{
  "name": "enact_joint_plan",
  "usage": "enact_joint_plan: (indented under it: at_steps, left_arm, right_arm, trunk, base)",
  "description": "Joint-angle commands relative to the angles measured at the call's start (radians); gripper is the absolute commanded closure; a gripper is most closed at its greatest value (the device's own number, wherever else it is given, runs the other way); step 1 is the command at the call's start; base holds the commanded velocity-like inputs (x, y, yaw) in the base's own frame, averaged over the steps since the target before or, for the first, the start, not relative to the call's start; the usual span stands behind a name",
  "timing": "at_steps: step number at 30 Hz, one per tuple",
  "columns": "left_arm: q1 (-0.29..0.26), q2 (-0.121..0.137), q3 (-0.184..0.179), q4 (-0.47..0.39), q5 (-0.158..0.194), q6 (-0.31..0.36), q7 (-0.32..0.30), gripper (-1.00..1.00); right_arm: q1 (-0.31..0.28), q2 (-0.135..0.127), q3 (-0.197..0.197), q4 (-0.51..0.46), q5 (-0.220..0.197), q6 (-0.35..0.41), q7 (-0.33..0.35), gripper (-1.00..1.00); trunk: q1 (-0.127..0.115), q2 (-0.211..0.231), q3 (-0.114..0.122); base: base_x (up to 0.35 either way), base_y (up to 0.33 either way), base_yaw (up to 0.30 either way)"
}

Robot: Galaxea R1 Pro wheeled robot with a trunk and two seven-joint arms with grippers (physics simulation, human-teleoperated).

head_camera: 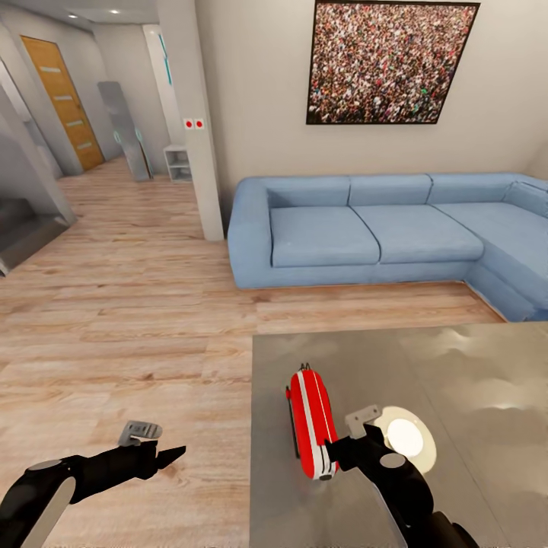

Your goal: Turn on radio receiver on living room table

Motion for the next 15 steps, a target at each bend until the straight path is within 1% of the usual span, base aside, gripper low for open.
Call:
enact_joint_plan:
  at_steps: [1,15]
  left_arm:
    - [0.000,0.000,0.000,0.000,0.000,0.000,0.000,-1.00]
    - [0.000,0.000,0.001,0.000,0.000,0.000,0.001,-1.00]
  right_arm:
    - [0.000,0.000,-0.001,0.000,0.000,0.000,-0.001,-1.00]
    - [0.000,0.001,-0.001,-0.001,0.019,0.000,-0.002,-1.00]
  trunk:
    - [0.000,0.000,-0.002]
    - [0.000,0.000,-0.022]
  base:
    - [0.000,0.000,-0.014]
    - [0.000,0.000,-0.001]
